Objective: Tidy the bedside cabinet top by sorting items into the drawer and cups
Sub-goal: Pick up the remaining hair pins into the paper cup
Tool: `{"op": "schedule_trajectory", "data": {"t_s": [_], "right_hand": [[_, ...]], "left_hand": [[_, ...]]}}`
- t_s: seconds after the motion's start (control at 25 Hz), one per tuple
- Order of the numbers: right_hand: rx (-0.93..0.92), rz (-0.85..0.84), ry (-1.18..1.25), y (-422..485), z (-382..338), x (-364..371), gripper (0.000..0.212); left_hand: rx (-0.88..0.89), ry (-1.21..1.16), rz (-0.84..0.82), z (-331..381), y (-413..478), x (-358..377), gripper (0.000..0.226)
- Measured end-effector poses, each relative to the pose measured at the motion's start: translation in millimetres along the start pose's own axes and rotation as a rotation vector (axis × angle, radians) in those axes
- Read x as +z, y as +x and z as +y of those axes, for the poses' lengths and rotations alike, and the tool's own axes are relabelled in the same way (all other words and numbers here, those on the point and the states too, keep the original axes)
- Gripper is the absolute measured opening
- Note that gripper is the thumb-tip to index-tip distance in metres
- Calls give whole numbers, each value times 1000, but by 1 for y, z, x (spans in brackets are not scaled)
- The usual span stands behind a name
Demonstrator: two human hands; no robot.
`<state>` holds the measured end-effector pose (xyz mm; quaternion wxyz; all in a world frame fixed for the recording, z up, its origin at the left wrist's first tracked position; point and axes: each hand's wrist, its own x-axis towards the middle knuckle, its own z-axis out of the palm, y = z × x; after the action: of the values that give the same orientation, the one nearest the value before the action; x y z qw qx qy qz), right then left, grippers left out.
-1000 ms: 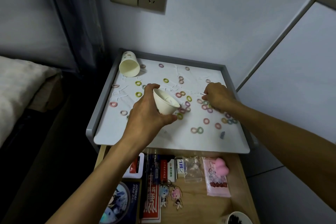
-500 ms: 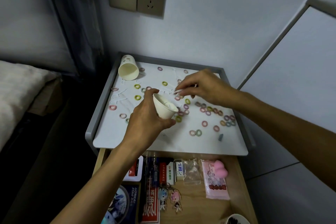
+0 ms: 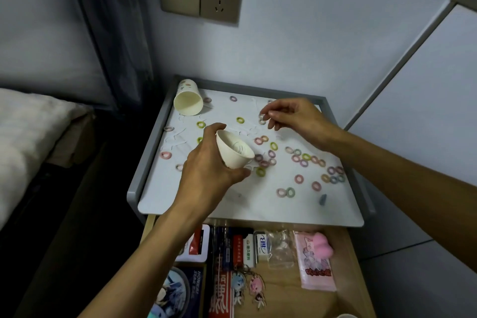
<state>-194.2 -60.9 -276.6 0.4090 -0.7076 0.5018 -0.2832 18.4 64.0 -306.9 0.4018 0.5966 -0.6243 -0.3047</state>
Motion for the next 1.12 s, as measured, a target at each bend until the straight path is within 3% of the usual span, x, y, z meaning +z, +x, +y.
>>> {"op": "schedule_trajectory", "data": {"t_s": [0.08, 0.16, 0.24, 0.36, 0.68, 0.8, 1.0, 1.12], "right_hand": [[51, 114, -281, 28, 32, -15, 16], [188, 179, -635, 53, 64, -32, 34], [352, 106, -800, 66, 89, -41, 51], [363, 42, -919, 69, 111, -32, 43], [79, 156, -905, 33, 117, -13, 36], [96, 207, -824, 38, 109, -21, 22], [228, 48, -742, 49, 99, -29, 9], [210, 159, -585, 53, 91, -30, 12]], "left_hand": [[-2, -9, 16, 0, 1, -2, 86], [-7, -20, 32, -1, 4, -4, 85], [-23, -30, 43, -1, 5, -5, 84], [-38, -30, 53, -4, 6, -6, 83], [-47, -30, 47, -4, 7, -4, 81], [-42, -38, 45, -3, 6, -2, 81], [-53, -43, 49, -4, 9, -5, 83], [-54, -78, 75, -5, 14, -11, 83]]}}
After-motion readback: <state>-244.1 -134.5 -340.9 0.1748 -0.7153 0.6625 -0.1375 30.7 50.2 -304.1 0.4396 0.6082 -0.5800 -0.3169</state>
